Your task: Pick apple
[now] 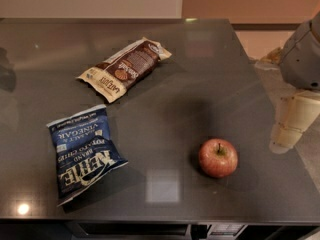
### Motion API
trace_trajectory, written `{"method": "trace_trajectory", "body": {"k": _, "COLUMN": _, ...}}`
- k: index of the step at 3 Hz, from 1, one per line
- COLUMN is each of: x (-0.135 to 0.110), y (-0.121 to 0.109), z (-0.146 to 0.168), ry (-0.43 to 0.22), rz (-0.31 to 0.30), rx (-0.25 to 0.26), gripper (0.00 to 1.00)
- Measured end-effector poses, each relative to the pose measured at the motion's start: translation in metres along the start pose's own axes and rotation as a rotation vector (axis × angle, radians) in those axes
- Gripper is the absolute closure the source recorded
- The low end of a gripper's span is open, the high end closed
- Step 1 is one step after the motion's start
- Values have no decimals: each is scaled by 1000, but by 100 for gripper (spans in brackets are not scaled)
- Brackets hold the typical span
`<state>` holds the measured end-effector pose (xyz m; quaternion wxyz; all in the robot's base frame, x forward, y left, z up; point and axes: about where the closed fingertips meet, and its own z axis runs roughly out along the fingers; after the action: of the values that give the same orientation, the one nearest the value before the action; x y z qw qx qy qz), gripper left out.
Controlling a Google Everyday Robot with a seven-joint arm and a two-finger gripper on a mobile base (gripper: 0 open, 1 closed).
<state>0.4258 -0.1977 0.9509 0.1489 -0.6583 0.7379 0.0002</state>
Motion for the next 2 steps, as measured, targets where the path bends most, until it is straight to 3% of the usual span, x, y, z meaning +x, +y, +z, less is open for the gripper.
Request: {"method": "trace_trajectory", "body": {"k": 2, "x": -11, "y": 40, "z": 52, "ry": -90, "rz": -141, "rx": -129, "gripper": 0}}
